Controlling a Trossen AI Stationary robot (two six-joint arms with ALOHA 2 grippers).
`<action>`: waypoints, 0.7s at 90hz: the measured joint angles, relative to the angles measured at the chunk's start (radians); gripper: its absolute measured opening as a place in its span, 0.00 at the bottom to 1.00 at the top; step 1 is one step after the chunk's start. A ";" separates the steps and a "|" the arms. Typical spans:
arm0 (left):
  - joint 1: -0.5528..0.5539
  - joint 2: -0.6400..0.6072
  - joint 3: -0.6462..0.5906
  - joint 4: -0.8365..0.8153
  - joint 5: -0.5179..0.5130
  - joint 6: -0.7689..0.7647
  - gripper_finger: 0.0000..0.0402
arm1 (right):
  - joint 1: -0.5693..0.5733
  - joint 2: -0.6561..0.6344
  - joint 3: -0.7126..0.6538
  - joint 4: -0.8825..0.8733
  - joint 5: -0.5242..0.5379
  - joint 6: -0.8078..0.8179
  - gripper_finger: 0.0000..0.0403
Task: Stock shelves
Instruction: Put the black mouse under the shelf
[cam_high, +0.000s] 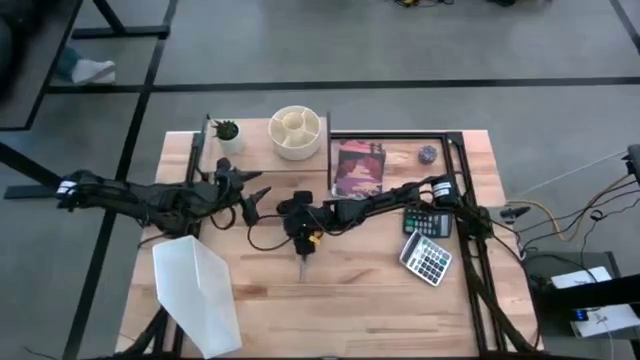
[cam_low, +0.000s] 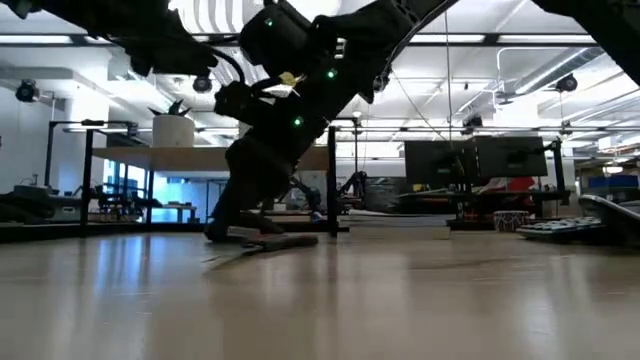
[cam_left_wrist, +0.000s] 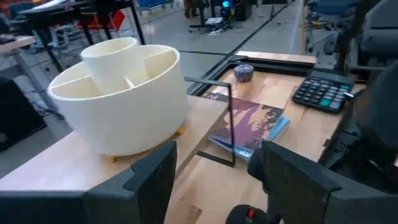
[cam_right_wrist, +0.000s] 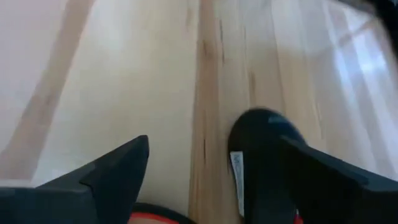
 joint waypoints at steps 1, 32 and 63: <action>0.000 0.000 0.000 -0.001 0.000 -0.001 0.55 | -0.001 0.000 0.000 -0.006 0.000 0.005 0.73; 0.000 0.000 0.000 -0.007 0.000 -0.002 0.55 | -0.025 0.001 -0.006 -0.005 0.004 0.115 0.31; 0.000 0.000 0.000 -0.007 0.002 -0.006 0.55 | -0.083 0.033 -0.011 -0.002 0.010 0.132 0.01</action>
